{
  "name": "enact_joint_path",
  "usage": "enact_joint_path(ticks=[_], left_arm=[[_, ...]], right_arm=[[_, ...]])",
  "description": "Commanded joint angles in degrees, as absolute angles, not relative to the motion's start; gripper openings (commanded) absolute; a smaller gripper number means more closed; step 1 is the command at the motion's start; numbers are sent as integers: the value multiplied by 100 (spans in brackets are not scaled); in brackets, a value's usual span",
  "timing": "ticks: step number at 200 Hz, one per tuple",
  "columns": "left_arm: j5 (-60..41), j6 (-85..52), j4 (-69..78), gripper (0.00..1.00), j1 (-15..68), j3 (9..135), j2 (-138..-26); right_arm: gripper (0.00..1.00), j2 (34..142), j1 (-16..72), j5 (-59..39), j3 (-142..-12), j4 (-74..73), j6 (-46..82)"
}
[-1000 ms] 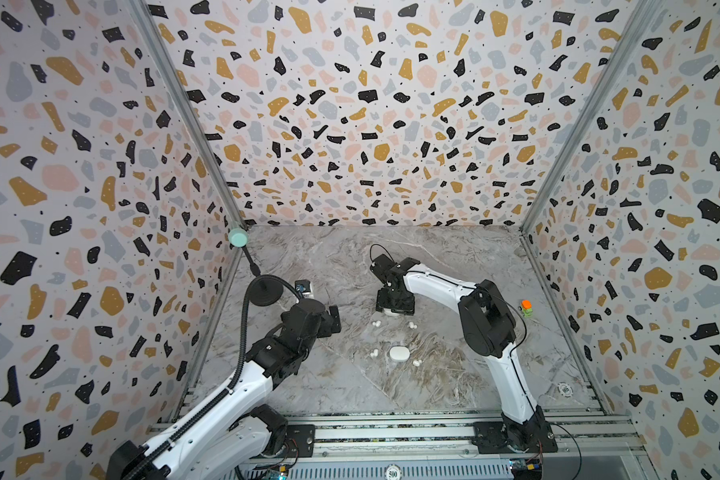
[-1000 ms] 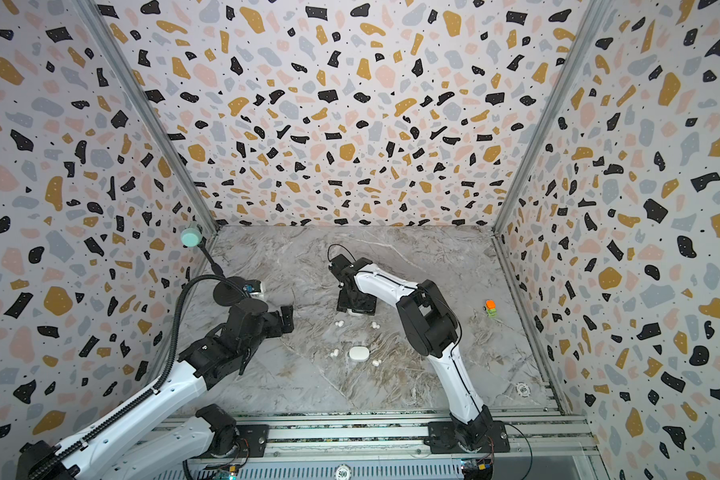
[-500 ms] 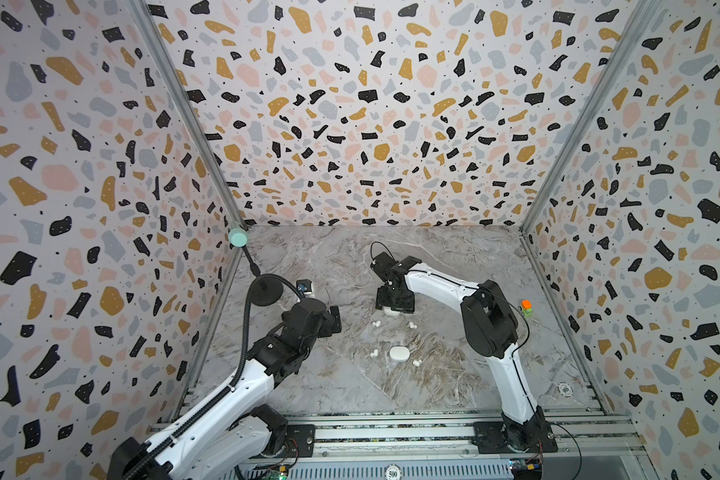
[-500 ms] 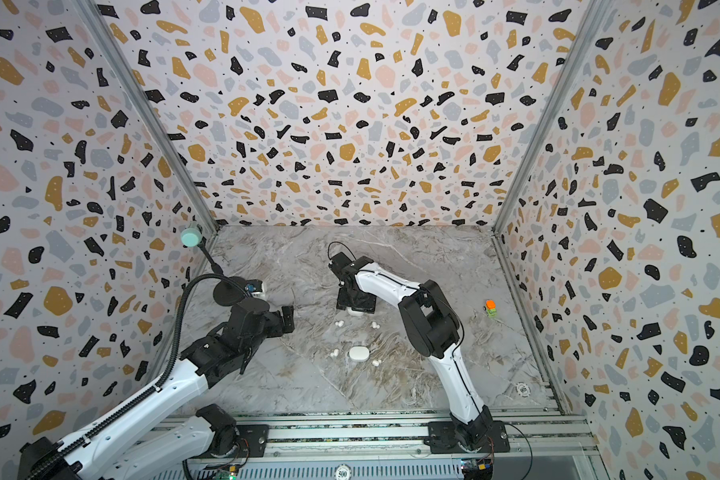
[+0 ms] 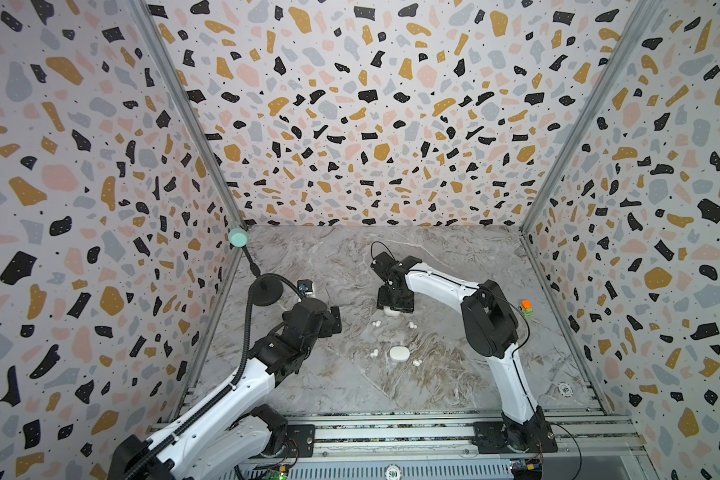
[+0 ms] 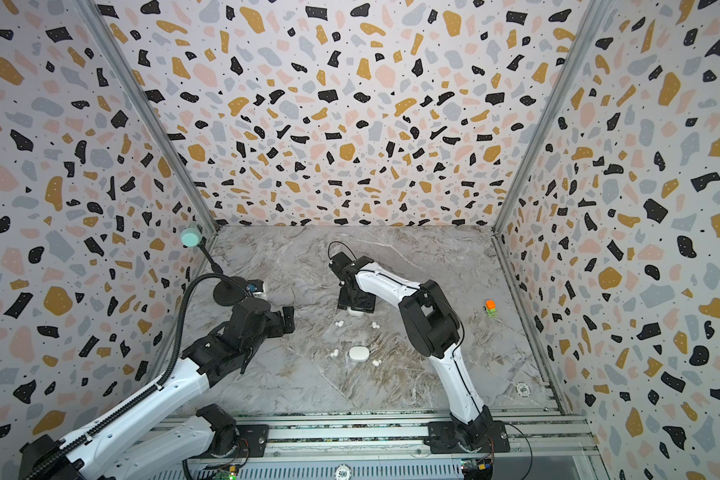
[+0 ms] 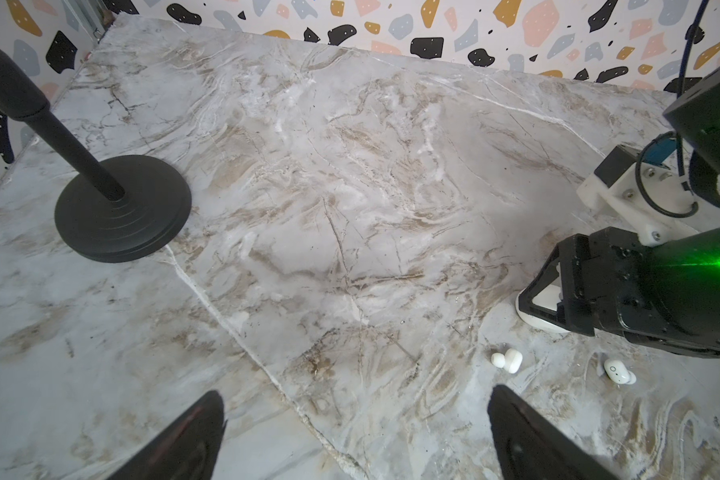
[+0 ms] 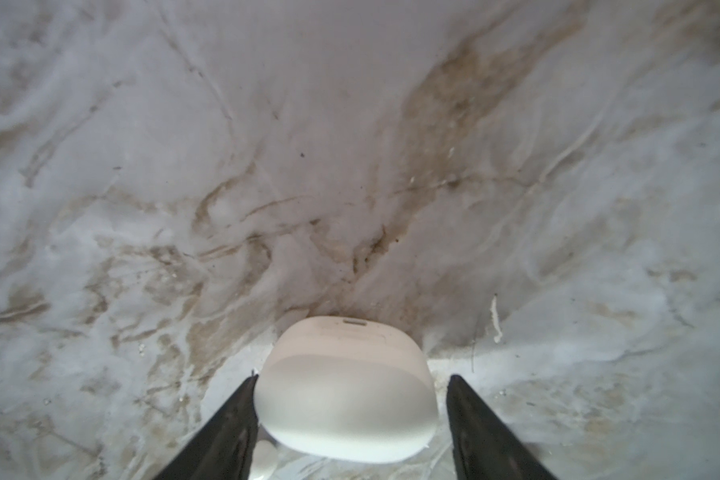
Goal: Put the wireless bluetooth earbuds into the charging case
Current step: 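Lift the white case with the right gripper while the left gripper opens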
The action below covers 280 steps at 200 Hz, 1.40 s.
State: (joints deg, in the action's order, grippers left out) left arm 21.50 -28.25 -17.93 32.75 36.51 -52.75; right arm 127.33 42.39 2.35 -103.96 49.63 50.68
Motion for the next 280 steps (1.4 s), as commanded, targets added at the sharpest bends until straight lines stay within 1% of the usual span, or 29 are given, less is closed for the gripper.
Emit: enact_joint_path(ticks=[1, 17, 24, 84, 111, 113, 121, 131, 138, 155, 161, 162, 171, 177, 195, 215, 251, 267, 280], left_arm=[[2131, -2766, -1714, 100, 3296, 3858, -5272], [2135, -2769, -1716, 100, 3296, 3851, -5274], [2136, -2761, -1713, 100, 3296, 3865, -5279], [2122, -2764, -1712, 100, 3296, 3861, -5311], [2116, -2758, -1709, 100, 3296, 3864, -5312], [2113, -2753, -1708, 100, 3296, 3873, -5320], [2109, -2736, -1701, 100, 3296, 3869, -5311], [2109, -2733, -1697, 100, 3296, 3868, -5311], [2104, -2733, -1696, 100, 3296, 3860, -5305], [2088, -2731, -1678, 100, 3296, 3866, -5307], [2078, -2710, -1678, 100, 3296, 3858, -5296], [2072, -2708, -1674, 100, 3296, 3858, -5294], [2044, -2686, -1655, 100, 3296, 3853, -5270], [2031, -2650, -1629, 100, 3294, 3840, -5246], [1960, -2529, -1491, 100, 3298, 3751, -5059], [1853, -2412, -1102, 100, 3312, 3470, -4659], [1676, -2072, -293, 100, 3320, 2948, -3956], [1425, -1715, 98, 100, 3339, 2736, -3650], [1029, -1058, 455, 100, 3380, 2568, -3461]], right_arm=[[70, 12410, 4270, 328, -10475, 5114, 5106], [69, 12419, 4271, 336, -10477, 5112, 5091], [67, 12419, 4284, 332, -10478, 5099, 5087], [65, 12428, 4291, 361, -10475, 5120, 5084], [57, 12428, 4289, 365, -10455, 5118, 5060], [54, 12423, 4289, 368, -10451, 5116, 5049], [50, 12415, 4297, 387, -10446, 5115, 5032], [48, 12395, 4304, 427, -10442, 5124, 5018], [44, 12372, 4307, 447, -10446, 5137, 4995], [32, 12336, 4313, 448, -10438, 5124, 4921], [27, 12319, 4307, 441, -10434, 5116, 4907], [24, 12310, 4307, 447, -10433, 5116, 4896], [12, 12273, 4315, 439, -10406, 5093, 4848], [0, 12235, 4315, 439, -10379, 5069, 4809], [0, 12048, 4324, 437, -10231, 4874, 4563], [0, 11611, 4324, 410, -9814, 4409, 4287], [0, 10707, 4252, -38, -8862, 3302, 3623], [0, 10472, 4194, -361, -8635, 3013, 3315], [0, 10347, 4175, -513, -8524, 2870, 3098]])
